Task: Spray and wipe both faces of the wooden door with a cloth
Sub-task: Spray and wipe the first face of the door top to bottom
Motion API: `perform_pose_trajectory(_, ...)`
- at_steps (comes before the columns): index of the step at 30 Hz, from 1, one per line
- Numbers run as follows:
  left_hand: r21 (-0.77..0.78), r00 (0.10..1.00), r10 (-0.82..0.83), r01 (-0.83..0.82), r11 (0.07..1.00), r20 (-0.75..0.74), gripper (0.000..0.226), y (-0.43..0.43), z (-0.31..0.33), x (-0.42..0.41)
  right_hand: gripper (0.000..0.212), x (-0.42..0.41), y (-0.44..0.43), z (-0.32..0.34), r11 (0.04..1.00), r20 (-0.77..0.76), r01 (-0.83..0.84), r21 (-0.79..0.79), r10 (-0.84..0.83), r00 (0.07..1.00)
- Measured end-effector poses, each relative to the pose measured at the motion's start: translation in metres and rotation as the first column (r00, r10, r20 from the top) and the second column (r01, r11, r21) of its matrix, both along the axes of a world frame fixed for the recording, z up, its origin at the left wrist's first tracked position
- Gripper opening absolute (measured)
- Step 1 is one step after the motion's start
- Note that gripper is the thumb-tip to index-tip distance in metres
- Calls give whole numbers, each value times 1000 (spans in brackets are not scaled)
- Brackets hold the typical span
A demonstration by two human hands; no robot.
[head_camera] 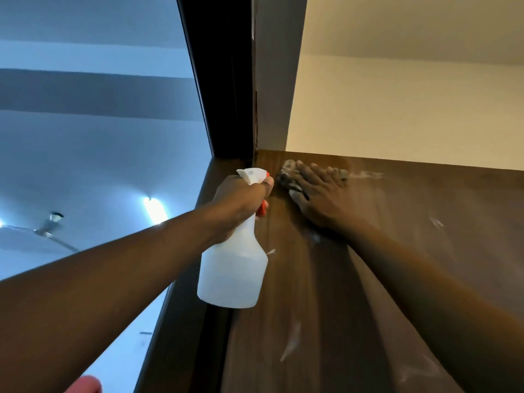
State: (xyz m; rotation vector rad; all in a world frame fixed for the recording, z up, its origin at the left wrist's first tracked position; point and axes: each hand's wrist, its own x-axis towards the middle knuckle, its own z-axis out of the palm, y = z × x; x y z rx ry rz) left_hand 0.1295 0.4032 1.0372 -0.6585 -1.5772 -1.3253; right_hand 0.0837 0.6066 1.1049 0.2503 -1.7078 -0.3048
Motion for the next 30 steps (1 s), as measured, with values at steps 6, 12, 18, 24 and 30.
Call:
perform_pose_trajectory(6, -67, 996, -93, 92, 993, -6, 35, 46, -7, 2, 61, 31, 105, 54, 928, 16, 55, -368, -53, 998)
perform_pose_trajectory(12, -84, 987, -159, 159, 984, 10, 43, 93, 17, 23, 59, 23, 89, 66, 987, -6, 2, -159, -3, 1000)
perform_pose_trajectory(18, -68, 988, -156, 155, 985, -9, 46, 137, 20, 42, 58, 25, 145, -1, 993, -4, -28, 116, 29, 1000)
perform_pose_trajectory(24, -54, 983, -180, 181, 982, 25, 42, 167, 12, 51, 60, 35, 203, 22, 990, -42, -23, -142, 18, 999)
perform_pose_trajectory(30, -59, 993, -113, 114, 992, 26, 41, 180, 8, 63, 59, 31, 151, 56, 986, -39, -49, -157, 44, 998)
